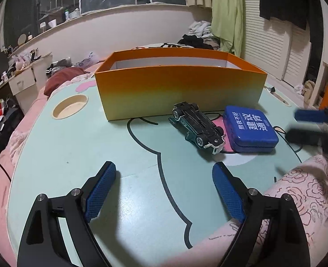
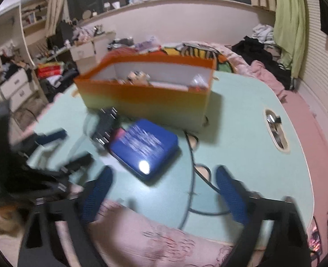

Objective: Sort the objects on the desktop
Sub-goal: 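Reach the right gripper into the box and grasp the white-headed figurine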

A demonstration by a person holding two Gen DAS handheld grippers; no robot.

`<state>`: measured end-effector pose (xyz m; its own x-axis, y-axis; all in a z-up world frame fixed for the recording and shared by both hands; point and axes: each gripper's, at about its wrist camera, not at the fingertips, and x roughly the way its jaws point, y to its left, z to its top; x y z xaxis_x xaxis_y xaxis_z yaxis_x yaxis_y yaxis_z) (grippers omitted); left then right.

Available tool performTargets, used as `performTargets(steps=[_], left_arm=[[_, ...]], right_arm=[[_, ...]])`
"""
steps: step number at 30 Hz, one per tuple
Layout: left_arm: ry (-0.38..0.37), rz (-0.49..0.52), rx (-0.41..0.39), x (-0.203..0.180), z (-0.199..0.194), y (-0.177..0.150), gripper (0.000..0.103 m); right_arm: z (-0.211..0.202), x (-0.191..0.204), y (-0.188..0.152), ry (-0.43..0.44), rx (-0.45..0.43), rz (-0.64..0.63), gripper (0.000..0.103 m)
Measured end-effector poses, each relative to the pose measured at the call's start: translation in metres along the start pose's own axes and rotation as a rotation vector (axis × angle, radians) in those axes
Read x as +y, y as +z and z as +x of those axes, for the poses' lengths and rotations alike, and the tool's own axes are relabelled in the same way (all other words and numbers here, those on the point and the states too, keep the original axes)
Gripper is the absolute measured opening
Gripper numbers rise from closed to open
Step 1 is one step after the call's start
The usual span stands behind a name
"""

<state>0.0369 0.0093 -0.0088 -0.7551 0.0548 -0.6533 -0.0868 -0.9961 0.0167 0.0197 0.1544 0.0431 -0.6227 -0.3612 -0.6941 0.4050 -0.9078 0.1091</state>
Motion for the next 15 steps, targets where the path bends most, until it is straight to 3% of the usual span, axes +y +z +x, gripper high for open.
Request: performTargets(steps=[3, 6, 8, 11, 15], left_arm=[[-0.002, -0.001, -0.001, 0.0, 0.0, 0.0, 0.088], [-0.006, 0.003, -0.002, 0.0, 0.001, -0.001, 0.088], [-0.003, 0.003, -0.005, 0.001, 0.001, -0.001, 0.088], [-0.003, 0.003, -0.006, 0.001, 0.001, -0.001, 0.088], [-0.005, 0.005, -0.008, 0.001, 0.001, -0.001, 0.088]], right_arm=[[0.001, -0.005, 0.042, 0.095, -0.032, 0.055, 0.071], [0.02, -0.018, 0.092, 0.141, -0.007, 0.172, 0.071], [0.049, -0.024, 0.125, 0.191, 0.068, 0.241, 0.065], [0.101, -0.02, 0.158, 0.217, 0.213, 0.324, 0.065], [0.15, 0.0, 0.175, 0.16, 0.295, 0.309, 0.065]])
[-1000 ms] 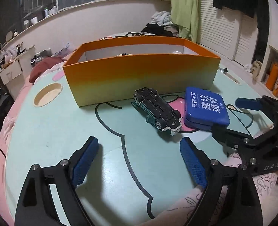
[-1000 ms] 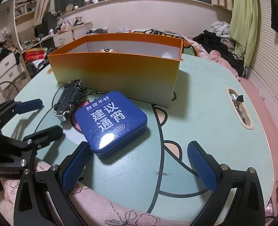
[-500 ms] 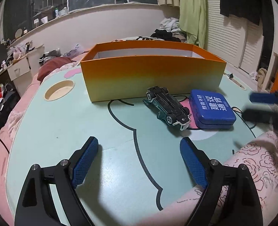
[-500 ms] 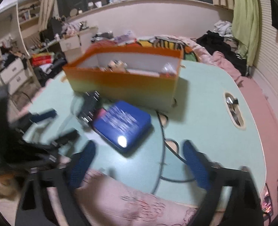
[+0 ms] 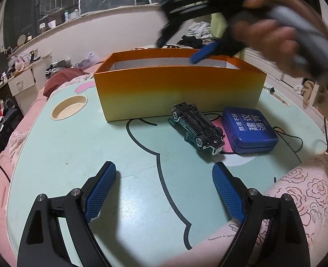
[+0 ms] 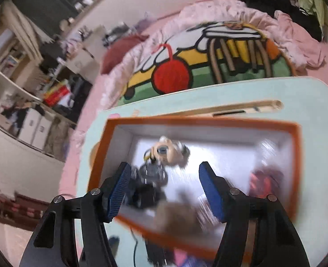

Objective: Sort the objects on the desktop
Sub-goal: 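Reach the right gripper into the box and grasp the white-headed figurine, then lift the figurine out with the right gripper and set it beside the car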

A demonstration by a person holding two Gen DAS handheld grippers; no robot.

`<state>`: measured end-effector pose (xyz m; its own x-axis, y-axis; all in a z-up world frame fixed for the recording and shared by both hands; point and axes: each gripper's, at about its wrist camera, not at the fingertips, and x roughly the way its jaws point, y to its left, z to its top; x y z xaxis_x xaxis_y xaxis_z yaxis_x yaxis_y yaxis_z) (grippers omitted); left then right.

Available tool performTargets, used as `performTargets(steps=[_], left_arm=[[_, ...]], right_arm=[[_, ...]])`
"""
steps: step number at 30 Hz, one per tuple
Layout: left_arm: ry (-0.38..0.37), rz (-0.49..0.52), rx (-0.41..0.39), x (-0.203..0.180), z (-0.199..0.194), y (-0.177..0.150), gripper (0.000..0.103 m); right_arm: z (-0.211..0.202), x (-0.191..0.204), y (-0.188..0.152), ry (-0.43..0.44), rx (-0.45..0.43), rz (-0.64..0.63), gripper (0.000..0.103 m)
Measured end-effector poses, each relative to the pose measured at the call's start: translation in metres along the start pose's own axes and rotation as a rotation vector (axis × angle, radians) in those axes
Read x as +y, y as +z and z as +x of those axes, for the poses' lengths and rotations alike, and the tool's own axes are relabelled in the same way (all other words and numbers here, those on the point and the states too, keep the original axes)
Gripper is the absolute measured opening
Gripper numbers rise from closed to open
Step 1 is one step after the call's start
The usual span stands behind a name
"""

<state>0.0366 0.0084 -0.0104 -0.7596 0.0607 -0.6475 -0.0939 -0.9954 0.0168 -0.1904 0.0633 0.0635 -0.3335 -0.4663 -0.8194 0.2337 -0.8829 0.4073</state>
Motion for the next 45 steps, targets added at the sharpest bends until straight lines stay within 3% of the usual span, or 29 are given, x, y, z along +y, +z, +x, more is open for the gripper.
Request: performTargets(steps=[5, 6, 7, 10, 12, 14, 16, 18, 21, 24, 28, 31, 34, 37, 41, 45], left_arm=[[-0.001, 0.0, 0.0, 0.0, 0.0, 0.0, 0.088], [-0.002, -0.001, 0.002, 0.0, 0.001, 0.0, 0.088], [-0.003, 0.0, 0.0, -0.001, 0.001, 0.0, 0.088], [-0.005, 0.0, -0.001, 0.0, 0.0, 0.0, 0.088], [-0.004, 0.0, -0.002, 0.0, 0.0, 0.0, 0.088], [-0.003, 0.0, -0.002, 0.0, 0.0, 0.0, 0.088], [-0.003, 0.0, -0.002, 0.0, 0.0, 0.0, 0.088], [-0.002, 0.0, -0.002, 0.0, 0.0, 0.0, 0.088], [-0.001, 0.0, -0.002, -0.001, 0.0, 0.001, 0.088], [-0.001, 0.0, -0.002, -0.001, 0.0, 0.0, 0.088], [-0.002, 0.0, -0.002, 0.0, 0.0, 0.0, 0.088], [-0.002, 0.0, -0.002, 0.0, 0.0, 0.0, 0.088], [-0.002, 0.0, -0.002, -0.001, 0.001, 0.0, 0.088], [-0.001, 0.0, -0.002, -0.001, 0.001, 0.001, 0.088], [-0.002, 0.0, -0.002, -0.001, 0.001, 0.0, 0.088], [-0.001, 0.0, -0.002, -0.001, 0.001, 0.0, 0.088]], right_arm=[[0.053, 0.0, 0.011, -0.073, 0.098, 0.065, 0.065], [0.054, 0.006, 0.012, -0.13, 0.062, 0.026, 0.062], [0.055, 0.009, 0.01, -0.175, 0.053, -0.009, 0.044], [0.05, 0.005, 0.005, -0.145, 0.038, -0.021, 0.042], [0.035, -0.001, 0.001, -0.082, -0.039, -0.005, 0.042], [0.0, -0.003, -0.009, -0.046, -0.176, -0.015, 0.042], [-0.045, 0.0, -0.032, -0.004, -0.322, -0.063, 0.042], [-0.081, 0.002, -0.063, 0.037, -0.382, -0.127, 0.042], [-0.096, 0.0, -0.102, 0.09, -0.33, -0.177, 0.042], [-0.082, -0.011, -0.133, 0.068, -0.218, -0.209, 0.042], [-0.045, -0.017, -0.141, 0.015, -0.089, -0.238, 0.042], [-0.032, -0.019, -0.132, -0.054, -0.138, -0.231, 0.043], [-0.03, -0.022, -0.132, -0.027, -0.175, -0.222, 0.046], [-0.043, -0.022, -0.15, -0.026, -0.231, -0.247, 0.063], [-0.067, -0.025, -0.181, -0.081, -0.313, -0.317, 0.067], [-0.078, -0.045, -0.218, -0.177, -0.346, -0.306, 0.072]])
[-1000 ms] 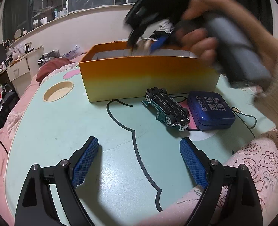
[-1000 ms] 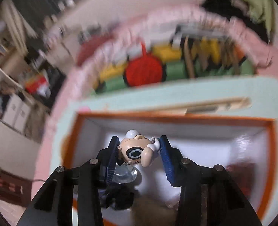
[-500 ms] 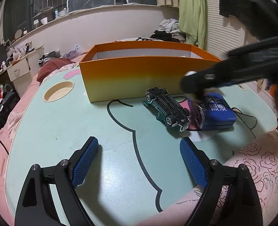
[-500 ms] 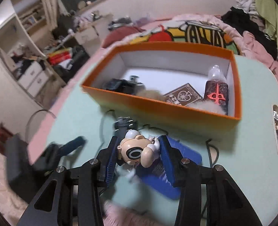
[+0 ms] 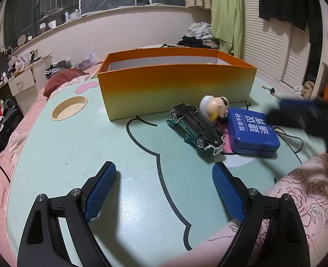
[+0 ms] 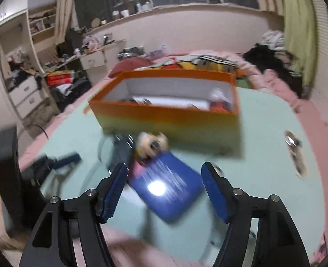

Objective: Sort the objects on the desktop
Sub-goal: 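Lift the figurine out with the right gripper and set it beside the car, then reach the left gripper into the box and grasp the brown card deck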

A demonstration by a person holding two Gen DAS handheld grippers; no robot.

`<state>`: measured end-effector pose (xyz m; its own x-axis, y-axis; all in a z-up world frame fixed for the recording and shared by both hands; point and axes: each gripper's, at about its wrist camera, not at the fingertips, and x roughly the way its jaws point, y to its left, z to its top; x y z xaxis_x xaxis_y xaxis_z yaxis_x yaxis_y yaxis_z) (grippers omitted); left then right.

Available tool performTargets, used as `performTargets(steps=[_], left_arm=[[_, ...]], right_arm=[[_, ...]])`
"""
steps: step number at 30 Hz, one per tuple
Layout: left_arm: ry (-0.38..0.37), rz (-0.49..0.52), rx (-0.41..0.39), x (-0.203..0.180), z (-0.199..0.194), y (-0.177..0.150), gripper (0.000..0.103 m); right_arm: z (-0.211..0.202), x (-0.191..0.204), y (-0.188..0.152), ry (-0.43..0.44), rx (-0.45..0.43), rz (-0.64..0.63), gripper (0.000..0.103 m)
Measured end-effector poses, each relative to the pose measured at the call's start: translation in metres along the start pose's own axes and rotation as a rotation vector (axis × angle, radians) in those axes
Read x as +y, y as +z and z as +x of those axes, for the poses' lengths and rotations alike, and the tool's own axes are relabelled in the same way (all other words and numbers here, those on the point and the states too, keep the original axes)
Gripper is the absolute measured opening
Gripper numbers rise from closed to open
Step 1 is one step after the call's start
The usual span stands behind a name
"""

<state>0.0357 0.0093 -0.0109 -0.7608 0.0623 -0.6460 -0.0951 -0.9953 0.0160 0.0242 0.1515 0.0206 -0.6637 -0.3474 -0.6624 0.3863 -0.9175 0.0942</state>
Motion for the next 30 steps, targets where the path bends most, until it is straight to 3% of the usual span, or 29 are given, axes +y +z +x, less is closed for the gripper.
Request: performTargets(steps=[3, 7, 17, 22, 24, 26, 28, 30], left_arm=[[0.0, 0.0, 0.0, 0.0, 0.0, 0.0, 0.088], [0.006, 0.0, 0.001, -0.001, -0.001, 0.0, 0.088], [0.005, 0.0, 0.002, 0.0, -0.001, 0.0, 0.088], [-0.034, 0.021, -0.014, 0.002, -0.011, 0.01, 0.085], [-0.08, 0.004, -0.037, 0.005, -0.022, 0.026, 0.077], [-0.183, -0.013, -0.041, 0.006, -0.03, 0.05, 0.062], [-0.268, -0.014, 0.0, 0.003, -0.027, 0.075, 0.032], [-0.334, -0.021, 0.068, -0.002, -0.013, 0.107, 0.027]], right_arm=[[0.006, -0.002, -0.023, -0.044, 0.047, -0.026, 0.078], [0.024, -0.009, -0.03, -0.105, 0.061, -0.016, 0.102], [0.027, -0.014, -0.036, -0.106, 0.048, -0.022, 0.103], [0.027, -0.013, -0.036, -0.106, 0.048, -0.021, 0.103], [0.026, -0.014, -0.036, -0.106, 0.048, -0.022, 0.103], [0.027, -0.015, -0.037, -0.105, 0.048, -0.022, 0.103], [0.026, -0.014, -0.036, -0.105, 0.048, -0.022, 0.103], [0.026, -0.014, -0.036, -0.105, 0.048, -0.021, 0.103]])
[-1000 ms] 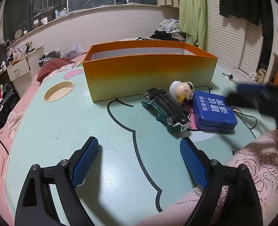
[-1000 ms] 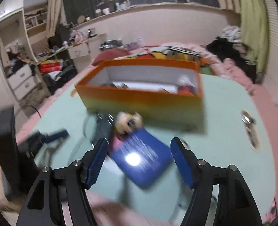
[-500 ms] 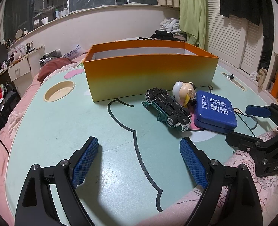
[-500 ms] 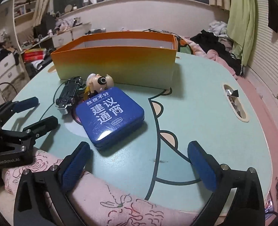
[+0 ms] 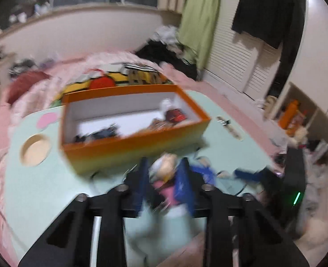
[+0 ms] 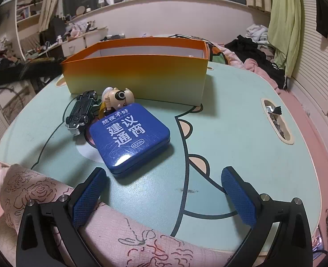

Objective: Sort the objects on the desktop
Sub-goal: 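Reach the left gripper into the box and grasp the brown card deck, then carry the card deck out with the left gripper and place it on the table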

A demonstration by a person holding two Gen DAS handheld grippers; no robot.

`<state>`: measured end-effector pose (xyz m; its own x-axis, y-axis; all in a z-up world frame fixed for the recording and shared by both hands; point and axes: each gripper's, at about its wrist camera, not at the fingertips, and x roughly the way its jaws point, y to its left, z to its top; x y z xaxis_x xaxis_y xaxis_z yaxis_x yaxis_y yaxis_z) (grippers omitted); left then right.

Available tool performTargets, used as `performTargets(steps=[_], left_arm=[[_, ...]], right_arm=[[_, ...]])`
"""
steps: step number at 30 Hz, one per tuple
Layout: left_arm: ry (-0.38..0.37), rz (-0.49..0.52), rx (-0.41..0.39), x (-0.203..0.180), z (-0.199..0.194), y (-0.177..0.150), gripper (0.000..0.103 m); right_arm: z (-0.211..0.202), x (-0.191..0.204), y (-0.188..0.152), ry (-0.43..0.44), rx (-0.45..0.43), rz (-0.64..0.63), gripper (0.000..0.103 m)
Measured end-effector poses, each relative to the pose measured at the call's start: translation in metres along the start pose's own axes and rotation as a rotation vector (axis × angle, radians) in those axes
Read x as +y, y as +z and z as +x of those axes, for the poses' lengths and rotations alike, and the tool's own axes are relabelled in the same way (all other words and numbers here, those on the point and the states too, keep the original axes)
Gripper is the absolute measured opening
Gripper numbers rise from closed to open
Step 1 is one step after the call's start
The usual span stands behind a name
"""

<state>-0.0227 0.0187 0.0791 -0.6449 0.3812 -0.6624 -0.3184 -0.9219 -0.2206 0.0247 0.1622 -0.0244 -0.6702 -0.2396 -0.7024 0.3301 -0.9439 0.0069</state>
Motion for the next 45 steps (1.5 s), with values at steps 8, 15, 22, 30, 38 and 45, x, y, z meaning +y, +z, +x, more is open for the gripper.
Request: performTargets(steps=[8, 15, 22, 30, 38, 45], left_arm=[[0.032, 0.021, 0.388, 0.0, 0.115, 0.088, 0.029], [0.135, 0.134, 0.51, -0.007, 0.157, 0.087, 0.067], [0.122, 0.134, 0.475, 0.006, 0.153, 0.077, 0.06], [0.174, 0.036, 0.506, 0.034, 0.144, 0.082, 0.049], [0.251, 0.108, 0.503, 0.028, 0.146, 0.071, 0.042], [0.114, 0.026, 0.208, 0.027, 0.081, 0.091, 0.042]], right_arm=[[-0.003, 0.0, 0.0, 0.002, -0.003, 0.001, 0.103], [-0.002, -0.002, -0.001, 0.003, -0.004, 0.0, 0.103], [-0.002, -0.002, 0.002, 0.004, -0.003, 0.0, 0.103], [-0.002, -0.002, 0.002, 0.004, -0.004, 0.0, 0.103], [-0.002, -0.003, 0.002, 0.005, -0.004, 0.0, 0.103], [-0.002, -0.004, 0.001, 0.005, -0.005, 0.0, 0.103]])
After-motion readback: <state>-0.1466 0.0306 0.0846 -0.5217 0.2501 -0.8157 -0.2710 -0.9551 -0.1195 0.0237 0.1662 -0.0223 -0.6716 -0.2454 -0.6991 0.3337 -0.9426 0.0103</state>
